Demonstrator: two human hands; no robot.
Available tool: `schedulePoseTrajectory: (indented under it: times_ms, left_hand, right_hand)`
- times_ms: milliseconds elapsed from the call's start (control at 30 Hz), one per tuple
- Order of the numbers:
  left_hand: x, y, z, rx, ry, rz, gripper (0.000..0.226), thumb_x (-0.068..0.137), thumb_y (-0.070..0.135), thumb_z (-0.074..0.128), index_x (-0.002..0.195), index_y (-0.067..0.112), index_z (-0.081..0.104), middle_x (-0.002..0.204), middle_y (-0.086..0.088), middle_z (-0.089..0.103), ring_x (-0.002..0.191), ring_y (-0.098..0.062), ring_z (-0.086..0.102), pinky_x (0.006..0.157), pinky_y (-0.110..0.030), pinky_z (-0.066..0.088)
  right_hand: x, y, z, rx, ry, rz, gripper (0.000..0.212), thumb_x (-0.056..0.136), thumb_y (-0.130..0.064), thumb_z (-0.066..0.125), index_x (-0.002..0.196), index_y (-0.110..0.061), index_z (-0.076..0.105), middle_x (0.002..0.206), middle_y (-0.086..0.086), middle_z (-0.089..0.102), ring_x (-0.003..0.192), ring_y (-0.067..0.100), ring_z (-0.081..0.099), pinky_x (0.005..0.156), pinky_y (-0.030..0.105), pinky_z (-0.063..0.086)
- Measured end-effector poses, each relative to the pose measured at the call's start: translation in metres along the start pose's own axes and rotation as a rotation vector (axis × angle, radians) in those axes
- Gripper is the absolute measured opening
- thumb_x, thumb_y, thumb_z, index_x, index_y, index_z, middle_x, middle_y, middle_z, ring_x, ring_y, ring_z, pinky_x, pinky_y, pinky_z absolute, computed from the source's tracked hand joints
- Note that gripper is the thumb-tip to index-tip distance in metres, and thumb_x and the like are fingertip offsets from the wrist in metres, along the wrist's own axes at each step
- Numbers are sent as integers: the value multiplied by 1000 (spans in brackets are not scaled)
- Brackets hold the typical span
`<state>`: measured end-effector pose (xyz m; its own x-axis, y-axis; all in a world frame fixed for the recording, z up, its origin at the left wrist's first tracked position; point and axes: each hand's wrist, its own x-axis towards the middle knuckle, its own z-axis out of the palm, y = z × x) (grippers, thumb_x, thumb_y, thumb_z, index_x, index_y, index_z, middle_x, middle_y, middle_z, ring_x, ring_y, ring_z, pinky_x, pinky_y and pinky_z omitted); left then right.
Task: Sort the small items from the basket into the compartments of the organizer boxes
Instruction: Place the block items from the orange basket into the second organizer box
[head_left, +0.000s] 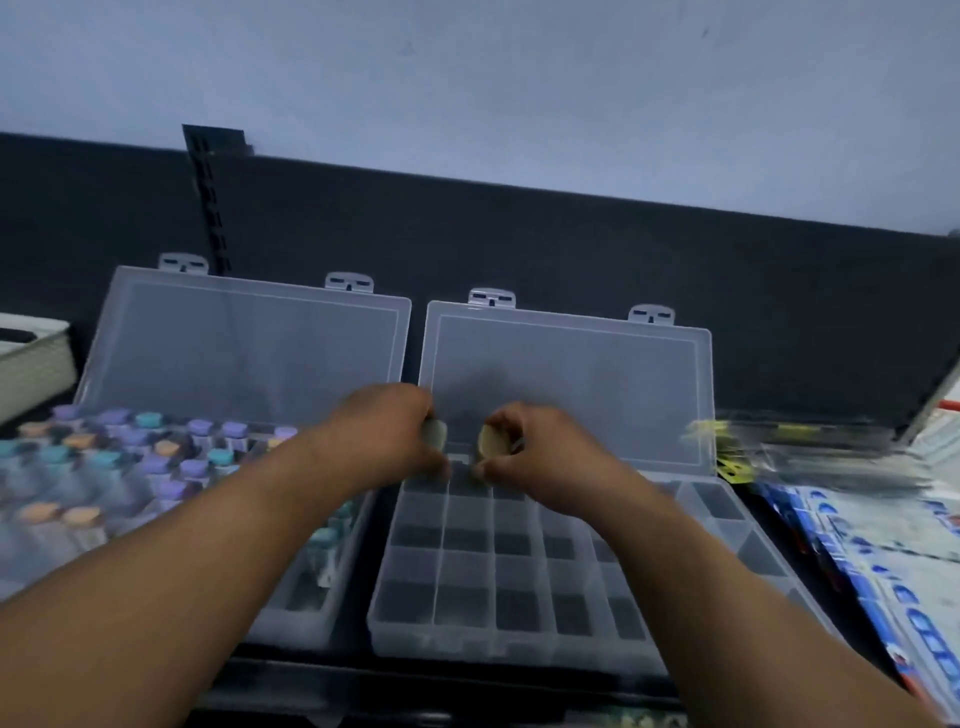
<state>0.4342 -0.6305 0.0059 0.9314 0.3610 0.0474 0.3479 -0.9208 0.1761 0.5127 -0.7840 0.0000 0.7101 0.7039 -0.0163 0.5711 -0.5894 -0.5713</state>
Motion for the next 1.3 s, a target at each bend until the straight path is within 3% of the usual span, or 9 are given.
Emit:
schedulePoseTrajectory:
  times_ms: [167,367,500,600,700,833,967,1100,1300]
  left_hand:
    - [1,6,13,33,-12,-9,41,73,48,74,102,22,63,104,-2,64,97,-24,60,69,-26,38]
    - [5,2,21,87,-69,-48,36,70,51,73,87,23,58,93,0,63,90,-23,60,65,-28,37]
    - [2,0,20,138,-69,-54,43,69,53,73,99,23,63,99,-1,65,92,-24,59,72,-30,43]
    - [-5,-4,16,129,-38,-65,39,70,49,74,96,22,62,101,-2,65,95,-24,59,74,-29,44]
    - [-20,-16,3,119,9,-80,49,73,53,72,113,26,63,114,-3,62,105,-24,56,88,-32,47]
    - [-54,-46,-19,156,129,-101,57,81,56,61,129,27,52,126,-5,53,118,-26,47,98,-36,41]
    - [-99,-94,-41,215,252,-134,63,86,59,52,138,26,40,138,-2,42,130,-24,35,105,-39,33]
    - [-155,-161,-62,236,341,-186,70,87,59,49,145,25,29,150,-3,29,139,-23,25,111,-40,27]
    - [-244,-267,-84,227,348,-311,76,87,62,44,149,23,23,156,-6,22,142,-24,22,114,-41,25]
  right_hand:
    - [13,7,10,-16,-86,-32,40,78,-29,78,113,-24,60,103,-4,60,92,14,57,76,27,46]
    - [23,7,14,-170,-171,-55,43,76,-33,79,114,-19,63,110,2,64,94,19,60,84,33,51]
    - [23,6,13,-242,-198,-66,42,78,-32,77,114,-19,62,112,3,62,93,19,58,79,29,47]
    - [22,0,10,-277,-183,-63,51,80,-33,74,126,-18,57,123,4,59,104,22,58,85,30,48]
    - [18,-17,9,-312,-121,-94,54,85,-37,69,133,-19,52,133,5,53,115,24,55,97,36,48]
    - [9,-60,17,-372,0,-217,44,91,-37,61,131,-22,52,131,5,50,118,26,49,100,41,44]
    - [6,-118,43,-438,62,-354,55,94,-40,52,145,-22,39,150,6,36,136,29,33,112,39,31]
    - [-2,-183,85,-401,41,-432,63,97,-47,46,151,-25,25,160,3,16,145,25,15,117,37,16]
    - [-11,-279,156,-355,-9,-519,66,95,-52,44,152,-25,24,160,3,17,146,22,15,118,39,17]
